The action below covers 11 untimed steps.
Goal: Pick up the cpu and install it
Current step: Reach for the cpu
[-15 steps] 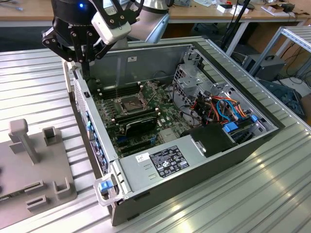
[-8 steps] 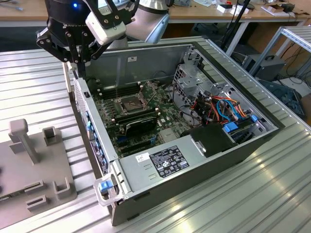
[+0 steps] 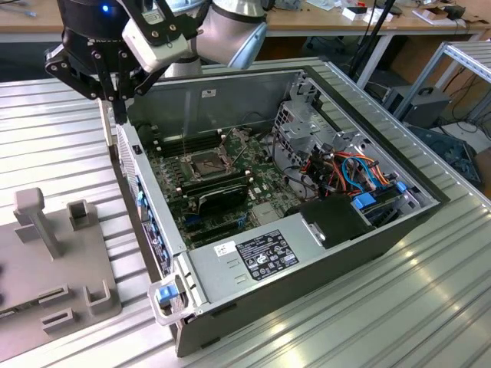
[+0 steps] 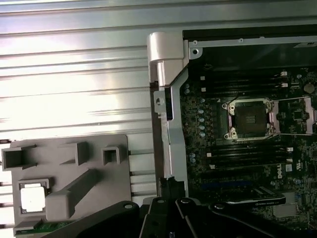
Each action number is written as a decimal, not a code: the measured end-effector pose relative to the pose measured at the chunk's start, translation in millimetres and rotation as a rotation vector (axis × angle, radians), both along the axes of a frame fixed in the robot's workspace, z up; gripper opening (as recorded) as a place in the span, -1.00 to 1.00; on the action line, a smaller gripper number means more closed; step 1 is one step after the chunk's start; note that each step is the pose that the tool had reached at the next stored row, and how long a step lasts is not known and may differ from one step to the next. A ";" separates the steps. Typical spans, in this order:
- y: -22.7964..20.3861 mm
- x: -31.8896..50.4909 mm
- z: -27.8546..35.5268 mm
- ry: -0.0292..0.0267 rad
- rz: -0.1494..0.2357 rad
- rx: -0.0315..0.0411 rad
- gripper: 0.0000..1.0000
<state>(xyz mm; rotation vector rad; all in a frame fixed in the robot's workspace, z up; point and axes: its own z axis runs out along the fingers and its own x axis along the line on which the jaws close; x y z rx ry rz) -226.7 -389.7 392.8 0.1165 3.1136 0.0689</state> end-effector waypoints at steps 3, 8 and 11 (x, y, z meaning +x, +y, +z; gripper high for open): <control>0.0 -4.7 0.0 0.0000 0.000 0.0000 -0.79; 0.0 -11.7 -0.1 0.0000 0.000 0.0000 -0.79; 0.0 -16.5 -0.1 0.0000 0.000 0.0000 -0.79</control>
